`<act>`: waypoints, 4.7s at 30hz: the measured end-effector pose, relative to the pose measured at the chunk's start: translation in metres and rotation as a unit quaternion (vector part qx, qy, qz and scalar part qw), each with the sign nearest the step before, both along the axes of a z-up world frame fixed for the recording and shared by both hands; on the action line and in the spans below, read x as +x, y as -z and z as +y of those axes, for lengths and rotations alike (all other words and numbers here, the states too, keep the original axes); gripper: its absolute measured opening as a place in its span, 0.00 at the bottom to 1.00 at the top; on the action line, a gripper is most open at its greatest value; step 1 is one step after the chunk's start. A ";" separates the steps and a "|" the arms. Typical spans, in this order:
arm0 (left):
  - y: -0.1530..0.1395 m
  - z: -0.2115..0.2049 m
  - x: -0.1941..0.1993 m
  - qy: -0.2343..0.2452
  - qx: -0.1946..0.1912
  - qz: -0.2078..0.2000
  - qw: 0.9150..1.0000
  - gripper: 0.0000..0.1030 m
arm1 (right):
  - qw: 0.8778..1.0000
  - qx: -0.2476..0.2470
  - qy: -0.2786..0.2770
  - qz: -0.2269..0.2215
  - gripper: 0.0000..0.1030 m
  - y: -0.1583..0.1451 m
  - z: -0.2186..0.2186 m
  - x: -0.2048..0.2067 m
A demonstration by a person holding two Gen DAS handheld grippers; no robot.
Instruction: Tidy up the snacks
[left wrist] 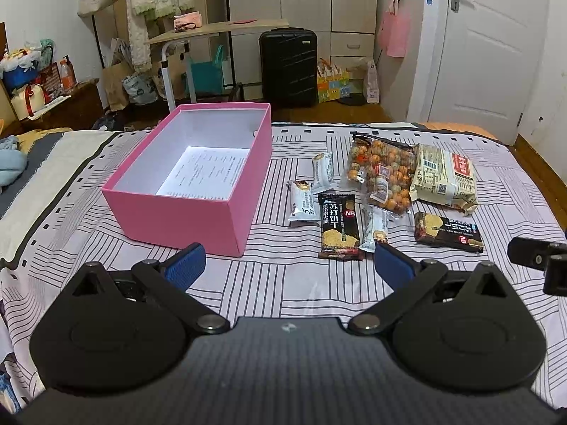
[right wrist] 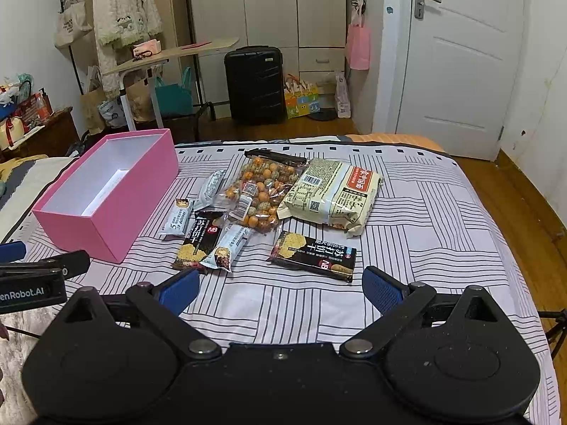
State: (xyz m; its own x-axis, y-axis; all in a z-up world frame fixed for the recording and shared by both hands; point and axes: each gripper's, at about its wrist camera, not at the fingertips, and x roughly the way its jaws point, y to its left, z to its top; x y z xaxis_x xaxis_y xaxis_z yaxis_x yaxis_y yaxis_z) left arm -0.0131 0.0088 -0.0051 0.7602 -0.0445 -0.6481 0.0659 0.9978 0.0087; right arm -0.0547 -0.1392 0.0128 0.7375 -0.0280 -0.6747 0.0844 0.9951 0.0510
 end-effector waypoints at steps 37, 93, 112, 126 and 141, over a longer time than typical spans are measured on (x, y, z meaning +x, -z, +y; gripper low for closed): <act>-0.004 -0.084 0.057 0.151 0.040 -0.003 0.988 0.98 | 0.997 0.047 -0.048 -0.031 0.96 0.045 -0.082 0.042; 0.043 -0.064 0.095 0.178 -0.116 0.176 0.961 0.47 | 0.984 0.028 -0.165 0.066 0.87 0.055 0.019 0.067; -0.019 0.072 0.072 0.085 -0.153 0.152 0.973 0.48 | 0.940 -0.091 -0.327 -0.018 0.88 -0.024 0.149 0.082; -0.011 0.131 0.130 -0.011 -0.143 0.105 0.984 0.48 | 0.922 -0.040 -0.375 -0.091 0.87 0.005 0.183 0.168; 0.042 0.167 0.223 -0.068 -0.169 0.110 0.977 0.49 | 0.915 -0.049 -0.398 -0.054 0.94 0.056 0.216 0.265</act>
State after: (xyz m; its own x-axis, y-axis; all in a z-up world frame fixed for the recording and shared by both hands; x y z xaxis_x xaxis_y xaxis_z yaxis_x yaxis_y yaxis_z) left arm 0.2100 0.1760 -0.0476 0.6185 -0.1925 -0.7619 -0.1034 0.9412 -0.3217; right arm 0.2100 0.0772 -0.0435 0.6130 0.4901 -0.6197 -0.6684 0.7399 -0.0761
